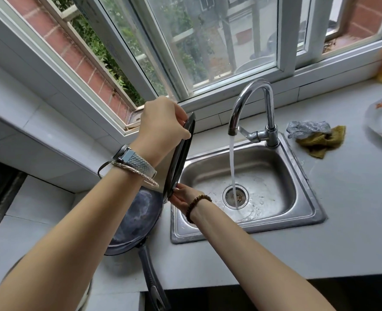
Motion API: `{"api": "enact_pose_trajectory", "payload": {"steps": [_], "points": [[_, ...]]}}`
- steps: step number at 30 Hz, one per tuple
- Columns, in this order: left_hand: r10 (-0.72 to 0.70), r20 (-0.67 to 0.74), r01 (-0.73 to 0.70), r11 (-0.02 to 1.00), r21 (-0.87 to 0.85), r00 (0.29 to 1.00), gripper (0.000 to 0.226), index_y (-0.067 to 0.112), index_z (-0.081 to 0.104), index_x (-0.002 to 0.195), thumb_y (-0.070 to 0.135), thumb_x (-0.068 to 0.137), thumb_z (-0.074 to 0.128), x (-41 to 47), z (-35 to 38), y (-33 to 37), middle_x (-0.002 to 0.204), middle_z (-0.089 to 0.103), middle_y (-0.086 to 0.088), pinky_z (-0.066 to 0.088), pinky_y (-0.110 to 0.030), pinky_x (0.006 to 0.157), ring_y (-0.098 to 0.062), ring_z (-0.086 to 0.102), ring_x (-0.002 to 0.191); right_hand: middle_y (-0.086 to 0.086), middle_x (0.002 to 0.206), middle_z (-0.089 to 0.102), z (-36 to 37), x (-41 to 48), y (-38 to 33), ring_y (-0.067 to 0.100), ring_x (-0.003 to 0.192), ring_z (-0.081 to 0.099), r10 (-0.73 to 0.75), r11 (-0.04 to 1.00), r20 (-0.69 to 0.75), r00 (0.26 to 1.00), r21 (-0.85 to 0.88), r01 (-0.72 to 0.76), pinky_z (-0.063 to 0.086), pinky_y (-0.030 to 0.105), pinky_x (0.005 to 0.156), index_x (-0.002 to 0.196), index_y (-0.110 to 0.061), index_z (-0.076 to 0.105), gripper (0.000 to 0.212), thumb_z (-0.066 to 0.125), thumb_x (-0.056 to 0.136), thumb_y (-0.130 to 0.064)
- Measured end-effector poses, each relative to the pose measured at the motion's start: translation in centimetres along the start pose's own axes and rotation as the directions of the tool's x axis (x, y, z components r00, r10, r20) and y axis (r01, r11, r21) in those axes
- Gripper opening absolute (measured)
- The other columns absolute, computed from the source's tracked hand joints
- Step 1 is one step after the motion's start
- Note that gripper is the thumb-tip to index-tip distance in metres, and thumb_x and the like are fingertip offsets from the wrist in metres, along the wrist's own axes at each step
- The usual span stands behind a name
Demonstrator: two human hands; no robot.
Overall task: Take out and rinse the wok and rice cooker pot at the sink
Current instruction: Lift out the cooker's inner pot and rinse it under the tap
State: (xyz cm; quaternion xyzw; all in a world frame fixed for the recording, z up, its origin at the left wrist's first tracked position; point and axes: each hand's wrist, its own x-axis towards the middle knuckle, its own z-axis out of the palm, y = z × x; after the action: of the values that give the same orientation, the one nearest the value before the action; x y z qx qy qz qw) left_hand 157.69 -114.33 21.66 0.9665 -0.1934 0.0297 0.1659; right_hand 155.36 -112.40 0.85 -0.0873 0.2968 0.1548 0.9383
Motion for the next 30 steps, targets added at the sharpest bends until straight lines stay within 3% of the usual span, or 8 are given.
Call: {"api": "enact_pose_trajectory", "payload": {"steps": [3, 7, 12, 15, 19, 21, 26, 30], "points": [[0.003, 0.005, -0.003, 1.000, -0.017, 1.000, 0.030, 0.016, 0.077, 0.091, 0.010, 0.063, 0.087, -0.1, 0.2, 0.2, 0.086, 0.071, -0.001, 0.056, -0.036, 0.084, -0.019, 0.067, 0.087, 0.016, 0.068, 0.068, -0.1, -0.1, -0.3, 0.023, 0.059, 0.069, -0.001, 0.999, -0.008, 1.000, 0.034, 0.002, 0.054, 0.024, 0.046, 0.092, 0.003, 0.057, 0.026, 0.033, 0.097, 0.012], [0.009, 0.003, -0.009, 1.000, -0.023, 1.000, 0.031, 0.015, 0.076, 0.093, 0.011, 0.064, 0.086, -0.1, 0.3, 0.3, 0.087, 0.070, -0.001, 0.056, -0.034, 0.085, -0.018, 0.067, 0.088, 0.017, 0.085, 0.058, -0.4, -1.1, -1.0, 0.024, 0.078, 0.059, 0.009, 1.000, -0.029, 1.000, 0.012, -0.009, 0.056, 0.024, 0.049, 0.091, 0.003, 0.056, 0.029, 0.030, 0.097, 0.013], [0.007, -0.003, -0.008, 0.999, -0.054, 1.000, 0.029, 0.015, 0.077, 0.093, 0.011, 0.065, 0.085, -0.8, 0.0, -0.7, 0.083, 0.071, 0.000, 0.055, -0.031, 0.081, -0.015, 0.067, 0.083, 0.024, 0.101, 0.063, -1.2, -1.4, -0.6, 0.029, 0.081, 0.065, -0.068, 0.996, -0.132, 0.989, -0.063, 0.060, 0.057, 0.028, 0.049, 0.124, 0.010, 0.053, 0.035, 0.041, 0.092, 0.016], [-0.009, -0.013, 0.008, 0.997, -0.077, 1.000, 0.027, 0.014, 0.077, 0.091, 0.010, 0.066, 0.085, -1.5, -0.5, -2.7, 0.082, 0.071, 0.000, 0.053, -0.029, 0.079, -0.015, 0.067, 0.079, 0.032, 0.115, 0.060, -2.6, -2.2, -1.1, 0.034, 0.080, 0.064, -0.161, 0.985, -0.196, 0.967, -0.091, 0.145, 0.057, 0.030, 0.049, 0.127, 0.013, 0.050, 0.043, 0.046, 0.086, 0.023], [-0.132, -0.010, 0.131, 0.988, -0.079, 0.991, 0.028, 0.017, 0.074, 0.091, 0.010, 0.066, 0.086, -3.0, -0.3, -8.0, 0.078, 0.070, -0.001, 0.052, -0.030, 0.080, -0.015, 0.065, 0.074, 0.040, 0.124, 0.051, -5.1, -3.2, -2.1, 0.049, 0.108, 0.057, -0.231, 0.972, -0.233, 0.945, -0.102, 0.212, 0.053, 0.045, 0.085, 0.126, 0.014, 0.044, 0.048, 0.046, 0.081, 0.030], [-0.198, -0.005, 0.198, 0.978, -0.070, 0.980, 0.029, 0.021, 0.073, 0.087, 0.012, 0.064, 0.087, -3.9, 0.4, -11.2, 0.073, 0.068, 0.004, 0.054, -0.035, 0.082, -0.018, 0.065, 0.074, 0.041, 0.122, 0.051, -6.2, -3.1, -2.1, 0.049, 0.108, 0.057, -0.262, 0.962, -0.277, 0.924, -0.155, 0.227, 0.050, 0.048, 0.091, 0.123, 0.012, 0.046, 0.049, 0.050, 0.078, 0.030], [-0.329, 0.042, 0.332, 0.934, -0.132, 0.943, 0.030, 0.021, 0.065, 0.080, 0.009, 0.064, 0.087, -6.6, 3.1, -16.9, 0.069, 0.067, 0.003, 0.055, -0.042, 0.081, -0.018, 0.065, 0.070, 0.011, 0.079, 0.065, -8.0, -4.0, -2.6, 0.031, 0.086, 0.067, -0.468, 0.793, -0.309, 0.828, -0.559, 0.240, 0.056, 0.039, 0.086, 0.099, -0.003, 0.064, 0.030, 0.067, 0.075, 0.015], [-0.329, 0.078, 0.339, 0.916, -0.215, 0.941, 0.033, 0.020, 0.062, 0.079, 0.007, 0.063, 0.088, -8.3, 5.5, -19.6, 0.069, 0.067, -0.001, 0.058, -0.043, 0.074, -0.016, 0.063, 0.062, 0.008, 0.083, 0.073, -9.7, -4.2, -3.2, 0.020, 0.079, 0.070, -0.634, 0.534, -0.184, 0.751, -0.807, 0.253, 0.058, 0.037, 0.080, 0.081, -0.025, 0.065, 0.030, 0.078, 0.071, -0.001]]}}
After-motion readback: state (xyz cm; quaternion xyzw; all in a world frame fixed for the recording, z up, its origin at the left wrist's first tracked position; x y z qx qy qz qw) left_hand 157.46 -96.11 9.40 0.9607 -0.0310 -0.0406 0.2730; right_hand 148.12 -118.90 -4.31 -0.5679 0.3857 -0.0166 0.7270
